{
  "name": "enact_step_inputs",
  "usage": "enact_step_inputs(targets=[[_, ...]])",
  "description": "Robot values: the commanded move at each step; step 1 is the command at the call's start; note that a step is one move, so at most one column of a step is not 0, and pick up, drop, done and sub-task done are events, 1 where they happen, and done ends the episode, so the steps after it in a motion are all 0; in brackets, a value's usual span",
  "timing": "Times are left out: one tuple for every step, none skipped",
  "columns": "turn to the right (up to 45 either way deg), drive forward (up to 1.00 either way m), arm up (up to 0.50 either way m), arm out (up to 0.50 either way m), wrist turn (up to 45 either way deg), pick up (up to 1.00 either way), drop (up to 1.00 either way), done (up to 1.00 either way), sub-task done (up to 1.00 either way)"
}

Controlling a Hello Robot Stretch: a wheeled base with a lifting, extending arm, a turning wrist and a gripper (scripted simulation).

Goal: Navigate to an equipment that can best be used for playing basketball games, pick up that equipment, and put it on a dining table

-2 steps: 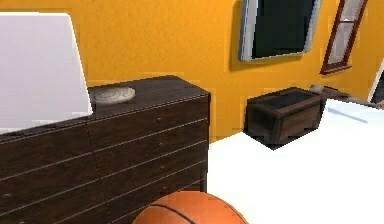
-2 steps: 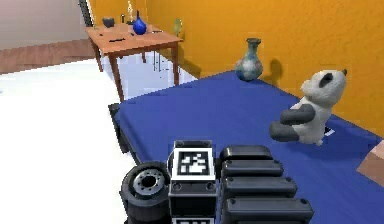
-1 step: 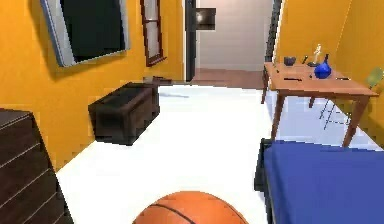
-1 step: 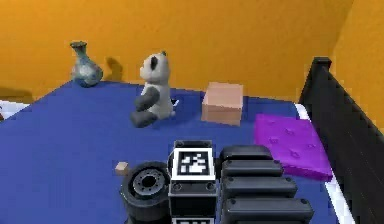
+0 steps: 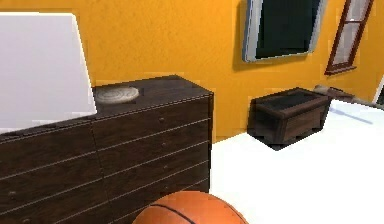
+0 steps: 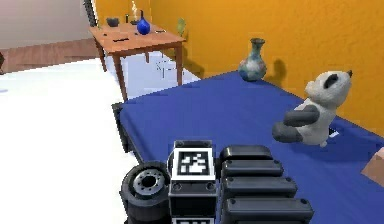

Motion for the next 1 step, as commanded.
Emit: enact_step_inputs(targets=[[-3.0,0.00,0.00,0.00,0.0,0.00,0.00,0.00,0.00]])
